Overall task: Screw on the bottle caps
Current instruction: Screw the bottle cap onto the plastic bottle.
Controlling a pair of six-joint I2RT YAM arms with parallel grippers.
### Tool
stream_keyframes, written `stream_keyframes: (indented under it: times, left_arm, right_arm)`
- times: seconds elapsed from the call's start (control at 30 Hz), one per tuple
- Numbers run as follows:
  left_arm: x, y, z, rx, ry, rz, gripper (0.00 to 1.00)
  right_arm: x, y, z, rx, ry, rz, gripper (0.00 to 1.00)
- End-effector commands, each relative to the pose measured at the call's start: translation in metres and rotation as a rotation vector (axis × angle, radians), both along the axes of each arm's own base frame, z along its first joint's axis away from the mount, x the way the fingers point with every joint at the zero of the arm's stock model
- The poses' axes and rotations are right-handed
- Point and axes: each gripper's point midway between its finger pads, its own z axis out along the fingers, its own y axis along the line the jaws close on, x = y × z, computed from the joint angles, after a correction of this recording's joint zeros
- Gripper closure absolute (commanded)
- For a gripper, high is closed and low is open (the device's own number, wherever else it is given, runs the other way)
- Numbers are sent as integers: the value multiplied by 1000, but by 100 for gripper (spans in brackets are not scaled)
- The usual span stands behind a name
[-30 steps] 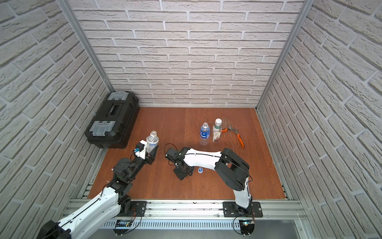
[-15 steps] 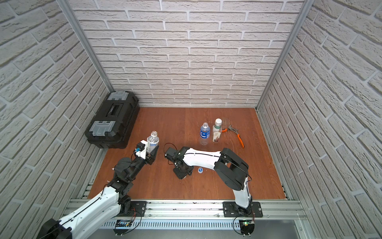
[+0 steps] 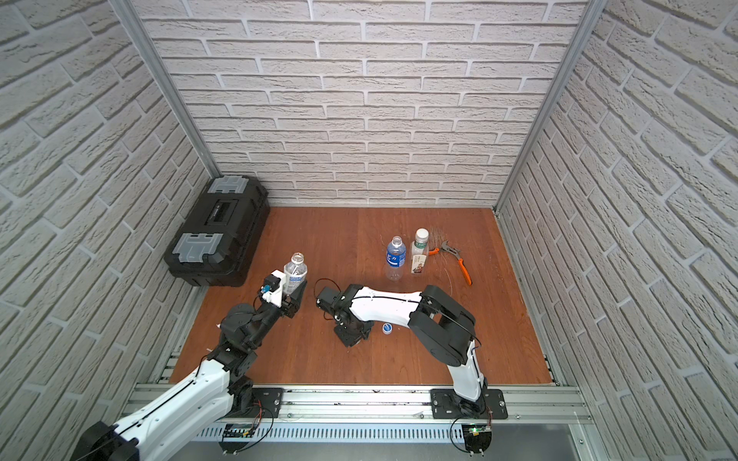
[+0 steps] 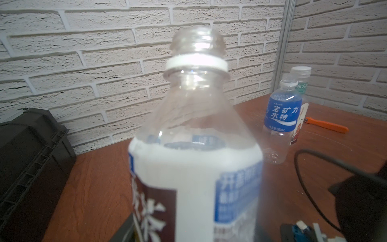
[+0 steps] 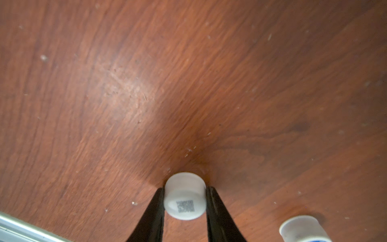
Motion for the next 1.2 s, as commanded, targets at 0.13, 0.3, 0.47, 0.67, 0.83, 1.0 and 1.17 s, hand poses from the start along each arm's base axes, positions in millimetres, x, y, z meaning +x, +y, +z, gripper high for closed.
stream_keyframes:
  times: [0.13, 0.3, 0.47, 0.67, 0.83, 1.0, 1.17]
  left_arm:
    - [-1, -11, 11, -14, -36, -65, 40]
    - [-10, -43, 20, -7, -47, -259, 41]
    - [-20, -75, 20, 7, -27, -467, 39]
    - [-34, -105, 24, 39, -33, -661, 41]
    - [-45, -121, 25, 46, -27, -779, 43]
    - [-55, -133, 30, 59, -41, -861, 44]
    - [-61, -140, 32, 68, -42, -900, 45]
  right_arm:
    - [4, -9, 42, 30, -53, 30, 69]
    - [15, -28, 111, 195, -86, 34, 69]
    - [25, -56, 182, 351, -134, 30, 69]
    - [29, -62, 242, 532, -207, 57, 69]
    - [31, -42, 275, 671, -205, 136, 69]
    - [35, -25, 292, 730, -192, 207, 70]
    - [38, -17, 294, 743, -165, 233, 70]
